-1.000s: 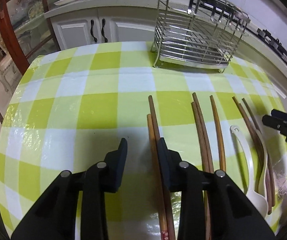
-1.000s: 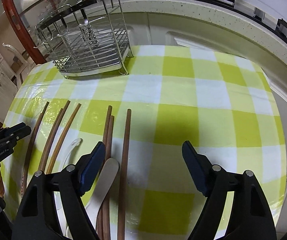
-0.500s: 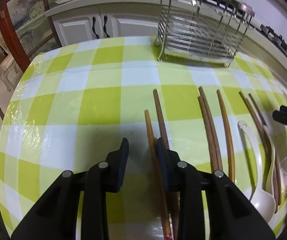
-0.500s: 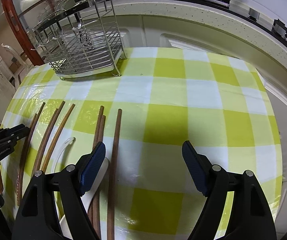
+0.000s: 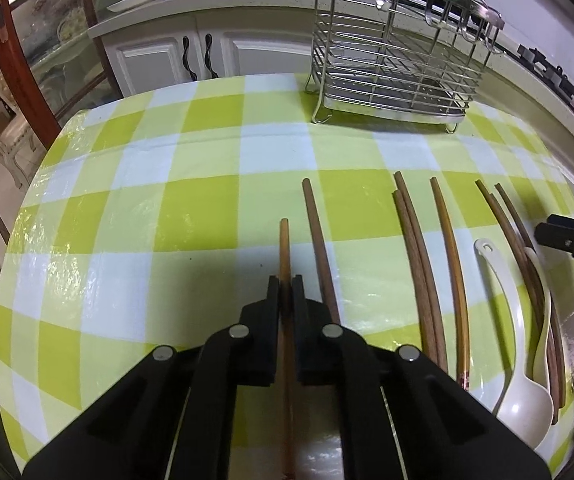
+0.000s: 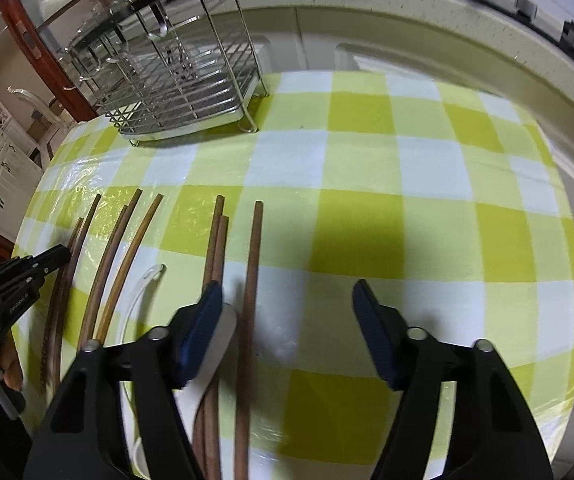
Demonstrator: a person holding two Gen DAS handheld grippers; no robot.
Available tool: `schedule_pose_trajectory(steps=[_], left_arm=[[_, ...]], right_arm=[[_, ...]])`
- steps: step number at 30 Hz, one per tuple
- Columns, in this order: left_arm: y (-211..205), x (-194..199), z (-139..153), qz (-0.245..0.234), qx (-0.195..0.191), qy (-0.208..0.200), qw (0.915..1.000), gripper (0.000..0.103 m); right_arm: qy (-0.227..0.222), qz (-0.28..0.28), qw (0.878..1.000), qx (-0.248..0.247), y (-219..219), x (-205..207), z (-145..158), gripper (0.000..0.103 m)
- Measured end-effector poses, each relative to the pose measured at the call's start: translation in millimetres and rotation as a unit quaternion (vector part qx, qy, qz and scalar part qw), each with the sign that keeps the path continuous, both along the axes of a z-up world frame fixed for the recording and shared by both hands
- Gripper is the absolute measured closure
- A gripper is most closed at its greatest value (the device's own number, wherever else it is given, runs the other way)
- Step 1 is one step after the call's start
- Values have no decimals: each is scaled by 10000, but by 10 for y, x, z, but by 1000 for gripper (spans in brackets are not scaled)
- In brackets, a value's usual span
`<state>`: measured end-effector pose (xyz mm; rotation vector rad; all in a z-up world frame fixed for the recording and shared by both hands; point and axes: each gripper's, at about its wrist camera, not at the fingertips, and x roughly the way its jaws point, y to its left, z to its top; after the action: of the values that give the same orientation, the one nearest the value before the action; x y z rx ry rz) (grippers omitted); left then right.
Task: Organize utensils
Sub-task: 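Lower the left tool and close it on a wooden chopstick while the right tool grasps another chopstick, then lift the chopsticks with both tools and carry them over the wire drying rack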
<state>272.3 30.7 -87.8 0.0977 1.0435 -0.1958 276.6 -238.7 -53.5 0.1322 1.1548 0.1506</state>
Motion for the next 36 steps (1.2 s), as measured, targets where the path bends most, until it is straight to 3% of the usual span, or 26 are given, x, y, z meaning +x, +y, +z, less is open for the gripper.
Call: schedule_pose_trajectory(steps=[12,17,24,36], left_arm=[[107,-51,91,-19,-215,-144,9997,97],[125,-75,136,-41,-295,-193,9994,97],[168,-124,229,-27,-357,-283,9990,97],[118,-308,584,-21,-448,-709,9965,97]], right_arm=[[92,176,9971,-740,246,103,-56,67],[33,409,9956,-839,373,94,-45,93],[-44,395,9971,-649,272,66,26,95],[-1008,170,9933,-533,150,-278,757,95]])
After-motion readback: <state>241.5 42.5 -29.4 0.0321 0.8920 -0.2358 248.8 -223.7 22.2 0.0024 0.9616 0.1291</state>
